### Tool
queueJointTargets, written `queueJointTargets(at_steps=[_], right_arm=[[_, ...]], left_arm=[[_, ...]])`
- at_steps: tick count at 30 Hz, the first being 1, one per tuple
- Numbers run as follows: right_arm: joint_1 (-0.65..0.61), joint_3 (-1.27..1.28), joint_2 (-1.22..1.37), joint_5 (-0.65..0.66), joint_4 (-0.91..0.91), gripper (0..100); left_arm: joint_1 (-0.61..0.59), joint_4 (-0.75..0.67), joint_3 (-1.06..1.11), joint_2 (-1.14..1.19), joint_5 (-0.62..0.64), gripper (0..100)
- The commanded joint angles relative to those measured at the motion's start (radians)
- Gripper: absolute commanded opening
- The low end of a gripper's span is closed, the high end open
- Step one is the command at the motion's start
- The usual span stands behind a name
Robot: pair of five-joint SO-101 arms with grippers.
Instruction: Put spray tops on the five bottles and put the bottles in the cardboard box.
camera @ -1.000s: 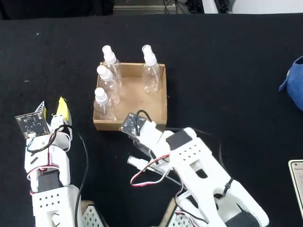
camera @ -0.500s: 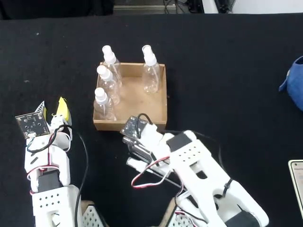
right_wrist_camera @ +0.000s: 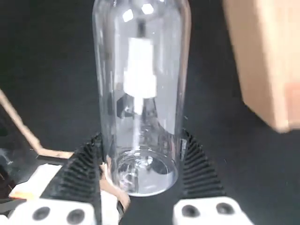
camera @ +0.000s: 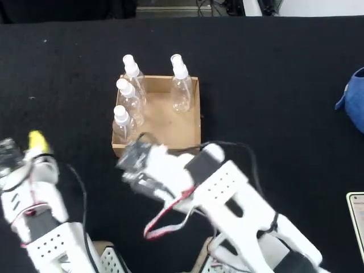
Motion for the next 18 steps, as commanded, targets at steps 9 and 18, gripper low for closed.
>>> queueJointTargets(at_steps=[9, 18], right_arm=[[-0.282, 0.094, 0.113, -0.483, -0.629, 4.3], [-0.440, -0.001, 0.323, -0.566, -0.752, 29.3]], left_arm=[[-0.188, 0.344, -0.266, -0.014, -0.080, 3], [-0.189, 0.344, -0.248, -0.014, -0.087, 3]])
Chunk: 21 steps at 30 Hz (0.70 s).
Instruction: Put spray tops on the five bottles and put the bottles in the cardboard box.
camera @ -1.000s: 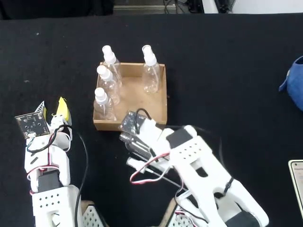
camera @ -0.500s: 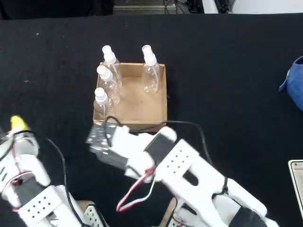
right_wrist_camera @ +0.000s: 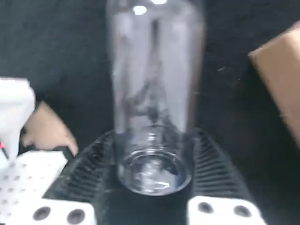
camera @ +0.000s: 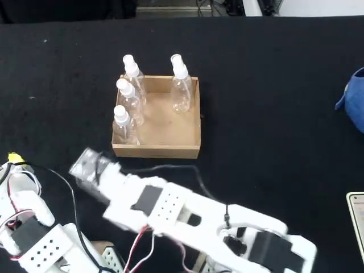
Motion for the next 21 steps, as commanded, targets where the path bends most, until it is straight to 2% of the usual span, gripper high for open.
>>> queueJointTargets(at_steps=[1, 11, 15, 17, 21], right_arm=[[-0.066, -0.108, 0.010, -0.009, -0.034, 31.6], [-0.002, -0.220, 0.010, -0.009, -0.032, 33.6], [0.011, -0.242, -0.039, -0.006, 0.063, 33.4], [0.008, -0.249, -0.091, 0.041, 0.140, 33.3], [0.026, -0.226, -0.232, 0.222, 0.275, 33.3]], left_arm=[[-0.010, 0.003, -0.051, -0.012, -0.012, 3], [-0.008, 0.005, 0.035, -0.012, -0.014, 3], [-0.008, 0.005, 0.062, -0.012, -0.051, 3], [-0.008, 0.005, 0.074, -0.012, -0.091, 3], [-0.007, 0.051, 0.065, -0.006, -0.121, 4]])
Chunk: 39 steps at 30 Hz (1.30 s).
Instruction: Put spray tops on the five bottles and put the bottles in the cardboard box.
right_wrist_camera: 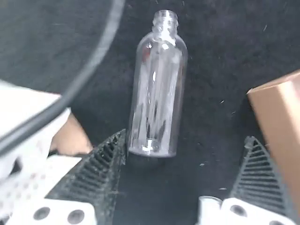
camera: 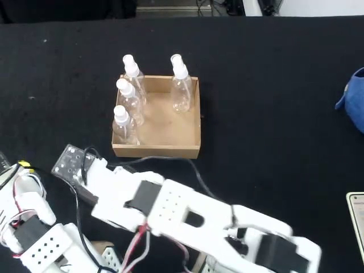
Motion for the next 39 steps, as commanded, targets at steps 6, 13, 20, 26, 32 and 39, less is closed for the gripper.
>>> queueJointTargets(at_steps=[6, 13, 20, 26, 32, 39], right_arm=[[0.178, 0.045, -0.371, 0.325, 0.298, 33.2], [0.503, 0.179, -0.567, 0.362, 0.351, 25.9], [0.741, 0.364, -0.642, 0.361, 0.178, 24.6], [0.760, 0.473, -0.644, 0.296, 0.018, 24.4], [0.755, 0.495, -0.644, 0.269, -0.020, 24.4], [0.755, 0.496, -0.644, 0.269, -0.018, 24.4]], left_arm=[[0.114, 0.169, -0.062, -0.002, -0.117, 20], [0.157, 0.301, -0.143, 0.000, -0.245, 20], [0.159, 0.362, -0.291, 0.132, -0.267, 20], [0.159, 0.399, -0.458, 0.489, -0.267, 20], [0.159, 0.523, -0.605, 0.643, -0.264, 20], [0.335, 0.629, -0.575, 0.646, -0.261, 20]])
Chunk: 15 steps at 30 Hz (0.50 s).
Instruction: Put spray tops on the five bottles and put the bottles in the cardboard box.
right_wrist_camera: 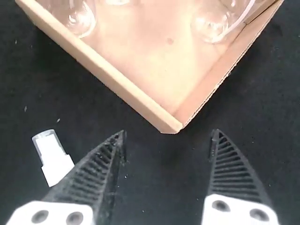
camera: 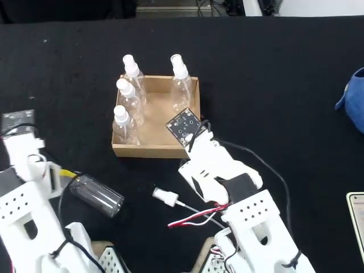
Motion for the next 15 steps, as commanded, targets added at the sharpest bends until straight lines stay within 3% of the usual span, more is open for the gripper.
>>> queueJointTargets(at_steps=[1, 5, 9, 15], right_arm=[[0.018, -0.005, -0.033, -0.008, -0.026, 24.4], [0.018, -0.005, -0.033, -0.008, -0.023, 24.4], [0.018, -0.005, -0.033, -0.008, -0.023, 24.4], [0.018, -0.005, -0.035, -0.008, -0.021, 24.4]], left_arm=[[0.133, 0.057, -0.022, 0.003, -0.005, 20], [0.265, 0.068, 0.042, 0.012, -0.005, 20], [0.315, 0.064, 0.076, 0.006, 0.009, 20], [0.325, 0.025, 0.081, 0.011, 0.310, 20]])
